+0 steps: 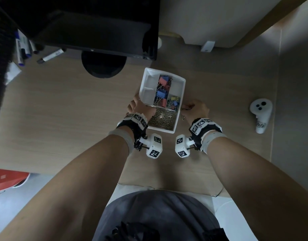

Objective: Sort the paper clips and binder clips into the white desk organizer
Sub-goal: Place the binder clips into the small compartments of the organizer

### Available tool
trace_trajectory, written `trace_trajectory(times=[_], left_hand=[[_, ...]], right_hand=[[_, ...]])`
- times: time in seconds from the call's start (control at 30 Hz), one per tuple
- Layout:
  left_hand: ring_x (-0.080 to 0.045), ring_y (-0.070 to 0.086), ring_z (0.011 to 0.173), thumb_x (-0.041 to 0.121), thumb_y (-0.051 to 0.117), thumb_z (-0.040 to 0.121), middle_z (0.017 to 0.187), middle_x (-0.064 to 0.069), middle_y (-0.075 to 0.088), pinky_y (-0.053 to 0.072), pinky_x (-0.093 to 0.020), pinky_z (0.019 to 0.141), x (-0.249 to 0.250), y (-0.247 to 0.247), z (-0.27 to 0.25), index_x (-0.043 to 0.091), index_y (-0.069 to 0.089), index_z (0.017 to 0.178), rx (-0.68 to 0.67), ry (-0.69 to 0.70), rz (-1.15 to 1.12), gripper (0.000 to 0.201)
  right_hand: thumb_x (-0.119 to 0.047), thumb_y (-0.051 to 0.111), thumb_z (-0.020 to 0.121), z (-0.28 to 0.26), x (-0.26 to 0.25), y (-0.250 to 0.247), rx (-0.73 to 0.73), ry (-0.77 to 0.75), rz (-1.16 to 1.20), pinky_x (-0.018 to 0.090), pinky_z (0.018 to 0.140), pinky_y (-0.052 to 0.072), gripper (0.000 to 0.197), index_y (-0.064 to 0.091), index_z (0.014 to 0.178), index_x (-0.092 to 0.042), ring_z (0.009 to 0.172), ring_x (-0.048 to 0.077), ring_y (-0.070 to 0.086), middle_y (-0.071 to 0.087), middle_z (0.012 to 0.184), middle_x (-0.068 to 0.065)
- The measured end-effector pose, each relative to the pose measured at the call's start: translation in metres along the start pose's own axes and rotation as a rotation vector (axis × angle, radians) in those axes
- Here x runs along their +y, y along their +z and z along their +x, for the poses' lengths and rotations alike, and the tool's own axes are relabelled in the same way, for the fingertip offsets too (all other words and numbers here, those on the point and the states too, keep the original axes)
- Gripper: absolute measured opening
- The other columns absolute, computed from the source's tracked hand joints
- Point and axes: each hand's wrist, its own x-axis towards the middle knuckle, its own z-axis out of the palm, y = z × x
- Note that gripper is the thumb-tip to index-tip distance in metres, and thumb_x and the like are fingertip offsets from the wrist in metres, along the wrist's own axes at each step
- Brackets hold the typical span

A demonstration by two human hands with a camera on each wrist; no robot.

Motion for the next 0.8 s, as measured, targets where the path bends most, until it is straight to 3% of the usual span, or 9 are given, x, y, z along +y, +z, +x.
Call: trace_trajectory(times=[0.03, 0.13, 0.2, 0.37, 0.47, 0.57, 0.67, 0.73, 0.8], left_hand=[[-0.032, 0.025, 0.135, 0.011, 0.066, 0.068, 0.142, -0.008, 0.031, 0.026, -0.048, 0.112, 0.0, 0.0, 0.0, 0.021, 0.018, 0.146, -0.004, -0.001, -0.005, 0.092], [-0.031, 0.023, 0.135, 0.012, 0.067, 0.068, 0.142, -0.008, 0.03, 0.028, -0.047, 0.111, 0.0, -0.001, 0.0, 0.019, 0.018, 0.146, -0.014, -0.007, -0.004, 0.092], [-0.031, 0.023, 0.135, 0.011, 0.067, 0.069, 0.143, -0.008, 0.03, 0.028, -0.047, 0.112, 0.0, -0.001, 0.0, 0.02, 0.017, 0.146, -0.013, -0.009, 0.0, 0.093], [-0.032, 0.024, 0.134, 0.01, 0.066, 0.067, 0.142, -0.008, 0.03, 0.028, -0.047, 0.112, 0.0, 0.0, 0.0, 0.022, 0.018, 0.146, 0.001, -0.007, -0.004, 0.093], [-0.032, 0.024, 0.134, 0.011, 0.065, 0.067, 0.143, -0.007, 0.03, 0.028, -0.047, 0.112, 0.0, 0.0, 0.001, 0.022, 0.017, 0.146, -0.003, -0.005, -0.007, 0.093], [-0.031, 0.025, 0.134, 0.012, 0.065, 0.067, 0.142, -0.007, 0.03, 0.028, -0.048, 0.112, -0.001, 0.0, 0.002, 0.023, 0.017, 0.146, -0.009, -0.003, -0.003, 0.093], [-0.031, 0.025, 0.134, 0.012, 0.066, 0.067, 0.142, -0.007, 0.03, 0.028, -0.047, 0.112, -0.003, 0.0, 0.004, 0.024, 0.016, 0.146, -0.015, 0.003, -0.012, 0.094], [-0.032, 0.024, 0.134, 0.012, 0.066, 0.067, 0.142, -0.007, 0.03, 0.028, -0.046, 0.112, -0.003, 0.0, 0.005, 0.023, 0.016, 0.146, -0.023, 0.005, -0.016, 0.094], [-0.032, 0.025, 0.134, 0.013, 0.066, 0.066, 0.141, -0.007, 0.03, 0.028, -0.046, 0.112, -0.004, 0.001, 0.007, 0.023, 0.016, 0.146, -0.027, 0.005, 0.001, 0.095]], right_hand=[[-0.018, 0.078, 0.079, 0.0, 0.0, -0.002, -0.019, 0.003, 0.006, 0.015, 0.065, 0.054, 0.01, 0.075, 0.088, -0.015, 0.063, 0.007, 0.062, 0.07, 0.074, -0.001], [-0.017, 0.076, 0.076, 0.003, 0.002, -0.003, -0.037, 0.068, 0.032, 0.03, 0.078, 0.06, 0.008, 0.078, 0.082, -0.022, 0.074, 0.016, 0.071, 0.075, 0.077, -0.002], [-0.018, 0.076, 0.075, 0.006, 0.005, -0.004, -0.074, 0.153, 0.115, 0.036, 0.076, 0.062, 0.007, 0.078, 0.079, -0.024, 0.071, 0.016, 0.074, 0.075, 0.072, -0.003], [-0.006, 0.076, 0.079, 0.013, -0.005, -0.014, -0.26, 0.245, 0.402, 0.031, 0.072, 0.061, 0.007, 0.073, 0.077, -0.012, 0.076, 0.021, 0.072, 0.074, 0.074, 0.007], [-0.006, 0.073, 0.087, 0.006, -0.031, -0.016, -0.316, 0.183, 0.546, 0.023, 0.064, 0.06, 0.006, 0.072, 0.093, -0.006, 0.082, 0.024, 0.071, 0.073, 0.093, 0.014], [-0.014, 0.062, 0.096, 0.007, -0.054, -0.006, -0.386, 0.228, 0.541, 0.027, 0.071, 0.061, 0.024, 0.065, 0.117, -0.002, 0.088, 0.02, 0.067, 0.068, 0.103, 0.011], [-0.011, 0.054, 0.097, 0.011, -0.063, -0.006, -0.274, 0.286, 0.531, 0.032, 0.069, 0.062, 0.028, 0.063, 0.12, 0.003, 0.087, 0.024, 0.069, 0.069, 0.107, 0.017], [-0.008, 0.051, 0.099, 0.013, -0.059, -0.012, -0.142, 0.33, 0.528, 0.033, 0.062, 0.063, 0.021, 0.069, 0.105, -0.001, 0.082, 0.024, 0.072, 0.072, 0.095, 0.014], [-0.013, 0.055, 0.094, 0.018, -0.045, -0.018, 0.001, 0.29, 0.269, 0.036, 0.066, 0.063, 0.021, 0.075, 0.088, -0.013, 0.076, 0.023, 0.073, 0.074, 0.084, 0.008]])
